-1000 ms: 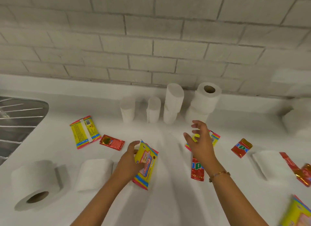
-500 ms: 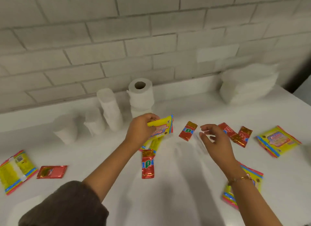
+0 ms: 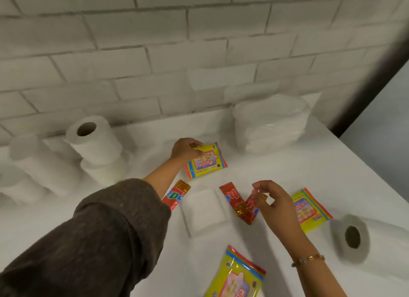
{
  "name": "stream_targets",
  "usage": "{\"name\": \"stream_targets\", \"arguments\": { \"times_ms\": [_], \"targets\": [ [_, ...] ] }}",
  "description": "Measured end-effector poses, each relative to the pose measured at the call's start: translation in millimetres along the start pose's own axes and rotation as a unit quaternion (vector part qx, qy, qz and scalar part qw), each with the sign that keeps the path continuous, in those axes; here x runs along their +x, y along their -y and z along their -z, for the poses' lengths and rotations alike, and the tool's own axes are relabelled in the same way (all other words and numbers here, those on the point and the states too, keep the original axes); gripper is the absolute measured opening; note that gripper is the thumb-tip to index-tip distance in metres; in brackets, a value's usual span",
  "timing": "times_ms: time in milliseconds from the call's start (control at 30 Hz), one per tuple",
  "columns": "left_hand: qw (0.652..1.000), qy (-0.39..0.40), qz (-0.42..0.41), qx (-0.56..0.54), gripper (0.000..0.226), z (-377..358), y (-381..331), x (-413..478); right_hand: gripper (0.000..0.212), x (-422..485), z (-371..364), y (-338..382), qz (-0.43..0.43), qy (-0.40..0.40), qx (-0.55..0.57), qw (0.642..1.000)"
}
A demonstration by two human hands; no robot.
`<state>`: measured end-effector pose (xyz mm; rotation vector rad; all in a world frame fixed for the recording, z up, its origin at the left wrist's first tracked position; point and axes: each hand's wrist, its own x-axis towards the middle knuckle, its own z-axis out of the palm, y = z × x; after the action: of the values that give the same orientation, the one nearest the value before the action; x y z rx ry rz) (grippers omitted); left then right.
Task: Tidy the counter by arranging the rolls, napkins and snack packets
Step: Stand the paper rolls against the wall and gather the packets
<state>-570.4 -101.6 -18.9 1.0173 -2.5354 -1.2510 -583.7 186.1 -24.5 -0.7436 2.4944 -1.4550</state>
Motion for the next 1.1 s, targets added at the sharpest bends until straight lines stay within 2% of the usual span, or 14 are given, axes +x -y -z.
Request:
{"name": "stream_targets", "arguments": {
  "times_ms": [133,300,433,500,633,800,933,1000,1100],
  "targets": [
    [0.998,-0.023,0.014,0.052,0.034,-16.2,-3.6,27.1,0.015,17.1,6.0,-14.9,-0.016,0.017,-0.004,1.000],
    [0.995,-0.054,0.045,0.067,0.038,-33.3,0.0,42.6,0.015,33.1,2.7,-27.9,-0.050,0.034,0.014,0.998],
    [0.996,-0.081,0.015,0.044,0.047,-32.3,8.0,34.0,0.015,40.8,-4.5,-31.1,-0.053,0.047,0.011,0.997],
    [0.996,-0.091,-0.012,0.005,0.042,-26.5,10.0,18.7,0.015,39.3,-7.5,-32.0,-0.052,0.043,0.009,0.998],
    [0.992,-0.116,-0.053,0.008,0.031,-6.5,32.0,-43.9,0.014,25.1,-10.4,-29.8,-0.043,0.041,0.006,0.998],
    [0.989,-0.145,-0.020,-0.025,0.027,11.9,82.9,-134.7,0.014,-2.1,-14.5,-18.7,-0.033,0.056,0.013,0.998],
    [0.977,-0.192,-0.001,0.088,0.033,33.8,126.6,-173.6,0.014,-36.4,-25.4,-3.4,-0.004,0.080,-0.020,0.997],
    [0.974,-0.174,0.039,0.139,0.044,44.5,142.2,-178.9,0.020,-50.9,-27.3,2.7,0.010,0.109,-0.035,0.993],
    [0.978,-0.134,0.045,0.152,0.052,53.3,152.2,-181.7,0.027,-67.9,-25.6,11.1,-0.001,0.184,-0.063,0.981]
  ]
}}
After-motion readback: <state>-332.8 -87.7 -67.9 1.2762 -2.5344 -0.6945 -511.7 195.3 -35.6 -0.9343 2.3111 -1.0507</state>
